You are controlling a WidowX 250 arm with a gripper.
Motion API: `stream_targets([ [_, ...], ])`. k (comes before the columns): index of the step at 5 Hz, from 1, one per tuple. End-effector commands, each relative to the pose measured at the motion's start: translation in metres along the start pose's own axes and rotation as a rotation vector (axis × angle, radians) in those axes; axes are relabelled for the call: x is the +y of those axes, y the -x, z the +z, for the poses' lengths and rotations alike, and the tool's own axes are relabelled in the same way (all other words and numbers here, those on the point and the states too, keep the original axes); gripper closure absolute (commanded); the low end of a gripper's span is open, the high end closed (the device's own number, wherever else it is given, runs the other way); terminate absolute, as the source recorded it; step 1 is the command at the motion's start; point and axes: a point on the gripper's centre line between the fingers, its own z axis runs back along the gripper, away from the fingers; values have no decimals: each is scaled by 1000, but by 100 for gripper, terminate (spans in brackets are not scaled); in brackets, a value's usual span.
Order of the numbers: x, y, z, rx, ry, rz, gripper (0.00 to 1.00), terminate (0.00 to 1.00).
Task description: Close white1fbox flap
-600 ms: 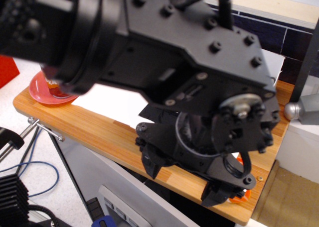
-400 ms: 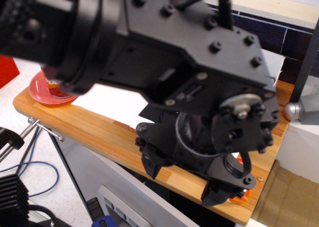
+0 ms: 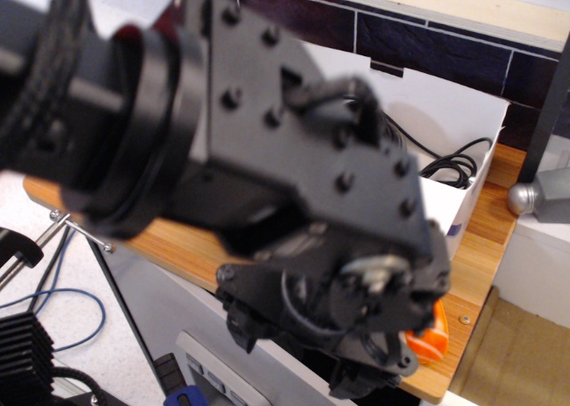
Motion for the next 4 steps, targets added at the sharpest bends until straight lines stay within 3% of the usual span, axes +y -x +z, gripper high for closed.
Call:
stream_targets([
  [1,-4,-3,-14,-189,25,27,0,0],
  [2,0,-14,-17,-313,7,25,0,0],
  [4,10,-39,-15,-459,-16,-16,0,0],
])
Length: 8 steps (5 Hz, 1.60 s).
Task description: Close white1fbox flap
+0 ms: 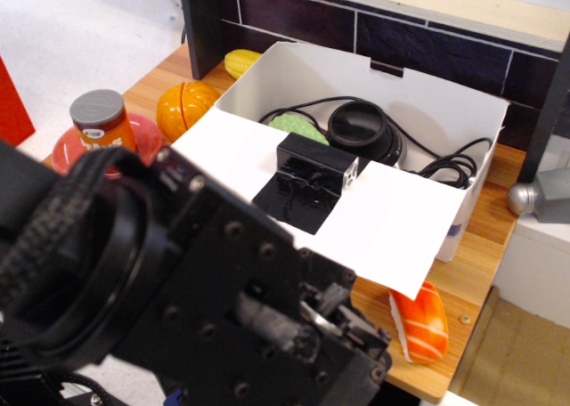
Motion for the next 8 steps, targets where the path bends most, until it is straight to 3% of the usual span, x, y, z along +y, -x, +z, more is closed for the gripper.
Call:
stream_targets([
  [1,3,-37,7,-86,-18,-37,0,0],
  [3,2,-80,18,-90,25,-156,0,0],
  [4,3,-105,13,-160,111,-367,0,0],
  [7,3,-105,13,-160,111,-367,0,0],
  [8,34,-114,-1,-240,62,-419,0,0],
])
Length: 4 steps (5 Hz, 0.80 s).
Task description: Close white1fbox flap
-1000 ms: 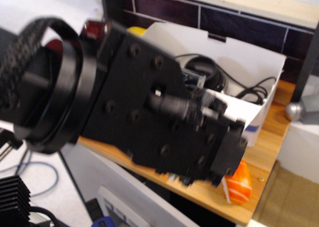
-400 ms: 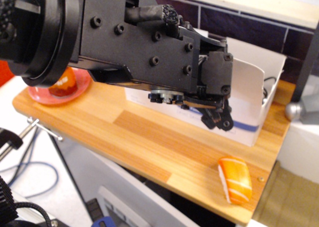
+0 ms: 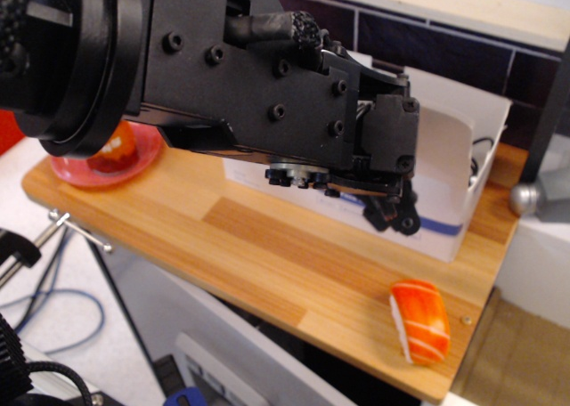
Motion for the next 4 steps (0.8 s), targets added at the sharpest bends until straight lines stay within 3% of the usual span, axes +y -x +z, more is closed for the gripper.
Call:
stream_targets([
  [1,59,-37,-14,-120,-69,-134,0,0],
  [3,73,-74,-32,-105,14,-169,0,0],
  [4,65,-75,-43,-88,81,-155,0,0],
])
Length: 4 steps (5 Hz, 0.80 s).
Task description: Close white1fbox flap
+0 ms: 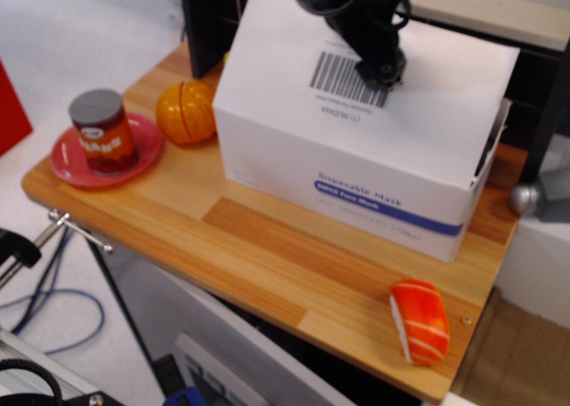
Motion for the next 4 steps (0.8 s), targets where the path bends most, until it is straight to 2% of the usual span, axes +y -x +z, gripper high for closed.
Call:
stream_targets([
  [1,-3,-12,-12,-22,32,36,0,0],
  [3,-6,-10,-24,-21,46,46,0,0],
  [4,-7,-8,-26,-31,48,42,0,100],
])
